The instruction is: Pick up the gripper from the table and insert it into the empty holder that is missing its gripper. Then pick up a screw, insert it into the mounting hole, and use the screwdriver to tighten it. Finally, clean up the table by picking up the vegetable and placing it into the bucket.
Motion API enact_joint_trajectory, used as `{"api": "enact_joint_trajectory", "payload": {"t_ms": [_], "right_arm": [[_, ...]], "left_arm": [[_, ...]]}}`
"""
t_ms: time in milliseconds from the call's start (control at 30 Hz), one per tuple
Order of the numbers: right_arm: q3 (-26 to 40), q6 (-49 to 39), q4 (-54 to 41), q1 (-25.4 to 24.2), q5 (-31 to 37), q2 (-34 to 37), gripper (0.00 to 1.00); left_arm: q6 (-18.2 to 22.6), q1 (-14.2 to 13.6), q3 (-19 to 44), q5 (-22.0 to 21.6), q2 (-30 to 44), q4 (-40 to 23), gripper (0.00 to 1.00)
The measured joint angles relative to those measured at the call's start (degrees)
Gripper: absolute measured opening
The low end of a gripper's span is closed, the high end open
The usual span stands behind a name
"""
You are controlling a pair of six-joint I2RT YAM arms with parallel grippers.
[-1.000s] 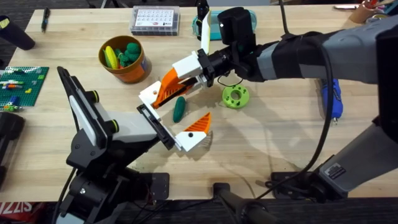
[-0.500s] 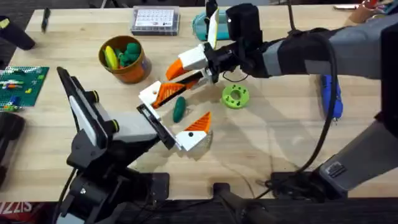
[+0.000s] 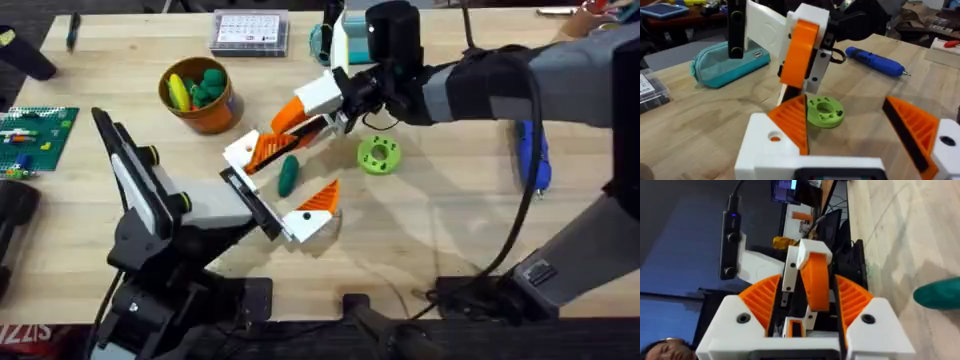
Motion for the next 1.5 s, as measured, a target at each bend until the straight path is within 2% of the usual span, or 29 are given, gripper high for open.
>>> {"api": "enact_joint_trajectory", "payload": {"t_ms": [500, 567, 700, 733, 933, 1500], "right_arm": [[0.0, 0.0, -0.3, 1.2, -0.9, 0.0, 0.582], [0.0, -0.2, -0.3, 1.2, -0.9, 0.0, 0.519], [-0.1, -0.1, -0.7, 1.2, -0.4, 0.0, 0.196], [-0.2, -0.1, -0.9, 1.1, -0.3, 0.0, 0.148], [-0.2, -0.1, -2.9, 1.1, 0.3, 0.0, 0.017], [-0.2, 1.8, -2.7, 1.2, 3.7, 0.0, 0.017]], "left_arm": [[0.0, 0.0, 0.0, 0.0, 0.0, 0.0, 0.991], [0.0, 0.0, 0.0, 0.0, 0.0, 0.0, 0.991], [0.4, 0.0, 0.0, 0.0, 0.0, 0.4, 0.991], [0.5, 0.0, 0.0, 0.0, 0.0, 0.5, 0.991], [0.8, 0.0, 0.0, 0.0, 0.0, 0.2, 0.991], [0.0, 0.0, 0.0, -0.6, 0.0, 0.0, 0.991]]}}
